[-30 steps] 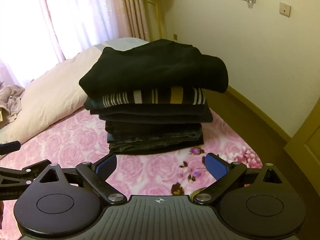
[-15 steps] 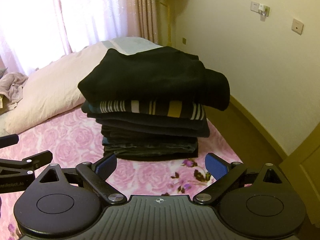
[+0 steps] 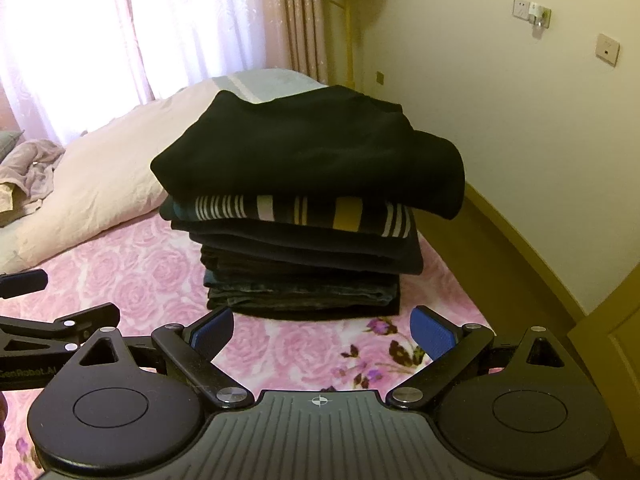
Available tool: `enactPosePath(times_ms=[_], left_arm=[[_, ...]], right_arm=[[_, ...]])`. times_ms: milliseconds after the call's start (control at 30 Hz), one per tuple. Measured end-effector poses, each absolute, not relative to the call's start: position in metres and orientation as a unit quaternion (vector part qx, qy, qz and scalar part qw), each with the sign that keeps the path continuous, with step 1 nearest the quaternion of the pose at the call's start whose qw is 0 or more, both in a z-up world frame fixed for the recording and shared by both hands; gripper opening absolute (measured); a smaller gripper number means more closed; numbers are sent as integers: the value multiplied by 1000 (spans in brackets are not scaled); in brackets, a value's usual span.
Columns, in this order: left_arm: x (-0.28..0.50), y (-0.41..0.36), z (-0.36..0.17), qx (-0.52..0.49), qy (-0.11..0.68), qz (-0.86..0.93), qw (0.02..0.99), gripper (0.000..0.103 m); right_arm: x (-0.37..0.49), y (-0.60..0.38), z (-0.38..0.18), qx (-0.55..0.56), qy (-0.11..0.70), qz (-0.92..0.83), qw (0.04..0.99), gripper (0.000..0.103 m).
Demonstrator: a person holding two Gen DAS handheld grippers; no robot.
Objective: Fold clothes
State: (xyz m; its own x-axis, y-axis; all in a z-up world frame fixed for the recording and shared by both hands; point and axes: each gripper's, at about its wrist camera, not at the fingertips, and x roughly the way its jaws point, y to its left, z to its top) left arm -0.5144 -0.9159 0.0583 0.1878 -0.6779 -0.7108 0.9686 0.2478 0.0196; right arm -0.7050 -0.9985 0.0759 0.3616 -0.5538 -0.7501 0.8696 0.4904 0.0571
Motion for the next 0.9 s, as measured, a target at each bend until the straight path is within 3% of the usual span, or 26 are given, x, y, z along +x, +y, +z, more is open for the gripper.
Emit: enactPosePath(times_ms=[900], left_arm=[[-526,-930,52,266,305,-566,719,101]], right_arm=[[-708,-1014,69,245,338,-436,797,97]])
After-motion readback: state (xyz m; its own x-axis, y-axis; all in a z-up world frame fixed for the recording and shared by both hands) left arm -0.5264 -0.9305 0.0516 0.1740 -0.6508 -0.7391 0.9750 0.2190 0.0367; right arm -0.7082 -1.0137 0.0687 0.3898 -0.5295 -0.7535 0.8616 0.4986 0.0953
